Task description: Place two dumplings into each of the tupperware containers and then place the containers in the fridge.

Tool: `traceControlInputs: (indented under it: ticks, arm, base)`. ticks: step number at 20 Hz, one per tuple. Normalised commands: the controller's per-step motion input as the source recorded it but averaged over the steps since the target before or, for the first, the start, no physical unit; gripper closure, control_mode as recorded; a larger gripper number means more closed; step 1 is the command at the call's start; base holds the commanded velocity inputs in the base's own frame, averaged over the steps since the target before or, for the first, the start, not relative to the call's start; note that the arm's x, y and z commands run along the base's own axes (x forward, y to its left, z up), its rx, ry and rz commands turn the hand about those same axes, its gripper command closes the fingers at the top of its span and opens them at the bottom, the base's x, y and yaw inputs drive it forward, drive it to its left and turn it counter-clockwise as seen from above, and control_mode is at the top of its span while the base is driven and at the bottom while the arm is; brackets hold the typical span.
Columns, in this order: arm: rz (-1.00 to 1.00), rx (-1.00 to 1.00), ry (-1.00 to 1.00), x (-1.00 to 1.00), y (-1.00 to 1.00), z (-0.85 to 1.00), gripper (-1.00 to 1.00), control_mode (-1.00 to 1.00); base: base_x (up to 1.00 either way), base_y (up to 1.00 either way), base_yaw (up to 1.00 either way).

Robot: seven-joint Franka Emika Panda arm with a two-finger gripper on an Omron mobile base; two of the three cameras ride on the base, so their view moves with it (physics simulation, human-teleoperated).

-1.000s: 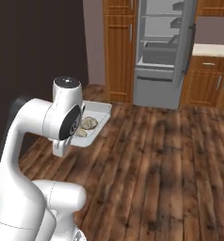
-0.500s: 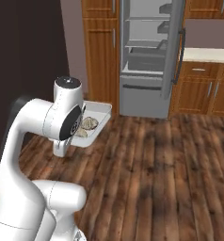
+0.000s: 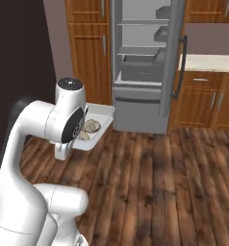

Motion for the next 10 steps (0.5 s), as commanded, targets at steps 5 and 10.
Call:
traceControlInputs:
  ticks: [5,10]
  arm:
    - [0.0,0.0,0.0,0.0,0.0,0.0,1.0,1.0]
    - [0.0,0.0,0.0,0.0,0.0,0.0,1.0,1.0]
  base:
    - [1.0,0.26,0.0]
    - [1.0,0.41,0.0]
